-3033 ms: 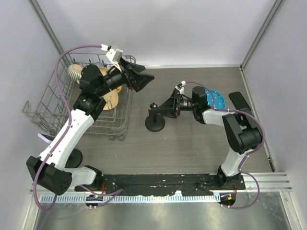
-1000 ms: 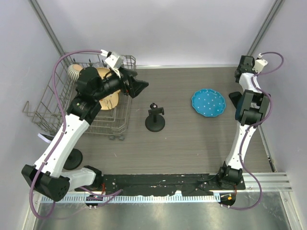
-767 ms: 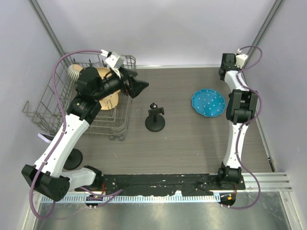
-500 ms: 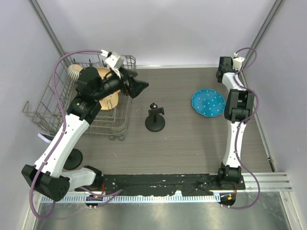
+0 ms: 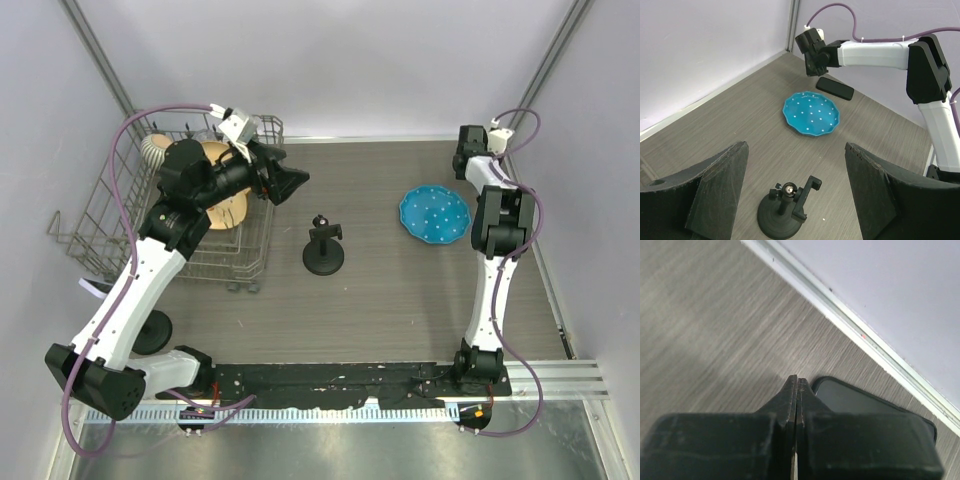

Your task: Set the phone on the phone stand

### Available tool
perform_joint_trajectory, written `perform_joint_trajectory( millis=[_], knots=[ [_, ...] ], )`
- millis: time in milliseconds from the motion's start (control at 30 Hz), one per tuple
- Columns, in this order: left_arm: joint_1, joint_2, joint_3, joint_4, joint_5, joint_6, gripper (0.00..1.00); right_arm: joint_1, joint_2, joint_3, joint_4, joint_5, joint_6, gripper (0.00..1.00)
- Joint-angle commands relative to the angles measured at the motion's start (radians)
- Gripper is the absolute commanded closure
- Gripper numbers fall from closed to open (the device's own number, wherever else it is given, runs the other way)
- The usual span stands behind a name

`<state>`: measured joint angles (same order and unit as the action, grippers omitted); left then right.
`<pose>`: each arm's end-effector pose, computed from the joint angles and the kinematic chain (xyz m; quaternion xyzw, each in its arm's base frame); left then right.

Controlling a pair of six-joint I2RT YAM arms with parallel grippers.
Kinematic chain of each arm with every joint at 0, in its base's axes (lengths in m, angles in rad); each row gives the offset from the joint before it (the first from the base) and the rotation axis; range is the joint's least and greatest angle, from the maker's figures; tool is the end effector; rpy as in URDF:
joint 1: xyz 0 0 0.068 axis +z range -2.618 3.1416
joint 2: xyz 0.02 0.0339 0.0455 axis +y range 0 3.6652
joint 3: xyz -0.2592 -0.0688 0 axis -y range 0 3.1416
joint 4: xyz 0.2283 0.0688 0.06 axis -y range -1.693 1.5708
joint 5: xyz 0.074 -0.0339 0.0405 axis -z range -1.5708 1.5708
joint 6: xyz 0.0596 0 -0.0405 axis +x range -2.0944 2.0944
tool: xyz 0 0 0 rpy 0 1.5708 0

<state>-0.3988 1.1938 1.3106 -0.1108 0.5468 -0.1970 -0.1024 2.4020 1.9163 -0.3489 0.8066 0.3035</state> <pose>0.2361 -0.1331 0.4414 0.2589 0.6561 -0.3824 0.5969 0.5117 -0.0958 0.1493 0.3113 0.8121 -0.3311 0.3661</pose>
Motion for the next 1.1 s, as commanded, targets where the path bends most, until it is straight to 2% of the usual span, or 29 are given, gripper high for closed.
perform_joint_trajectory(
  millis=[0,67,133,300,367,400,533,633,800,1067],
  knots=[
    [0.006,-0.013,0.041,0.003,0.019,0.021,0.18,-0.011,0.022,0.140,-0.056,0.062,0.123,0.99],
    [0.005,-0.008,0.041,0.008,0.022,0.019,0.18,-0.014,0.060,0.226,-0.142,0.068,0.196,0.99],
    [0.005,-0.007,0.039,0.010,0.022,0.018,0.18,-0.023,0.065,0.248,-0.169,0.075,0.244,0.99],
    [0.006,-0.005,0.041,0.011,0.025,0.015,0.18,-0.042,0.065,0.290,-0.262,0.118,0.480,0.99],
    [0.005,-0.002,0.041,0.014,0.025,0.011,0.18,-0.052,0.046,0.258,-0.275,0.092,0.563,0.99],
    [0.006,0.000,0.041,0.016,0.027,0.011,0.18,-0.057,0.034,0.233,-0.275,0.071,0.660,0.99],
    [0.006,0.004,0.041,0.014,0.028,0.013,0.18,-0.086,-0.066,0.044,-0.158,0.023,0.820,0.99],
    [0.006,0.007,0.042,0.016,0.028,0.014,0.18,-0.102,-0.083,0.023,-0.171,0.058,0.856,0.99],
    [0.009,0.013,0.041,0.020,0.036,0.010,0.18,-0.097,-0.049,0.087,-0.254,0.081,0.867,0.99],
    [0.011,0.009,0.039,0.020,0.038,0.008,0.18,-0.108,-0.070,0.044,-0.315,0.025,0.910,0.99]
  ],
)
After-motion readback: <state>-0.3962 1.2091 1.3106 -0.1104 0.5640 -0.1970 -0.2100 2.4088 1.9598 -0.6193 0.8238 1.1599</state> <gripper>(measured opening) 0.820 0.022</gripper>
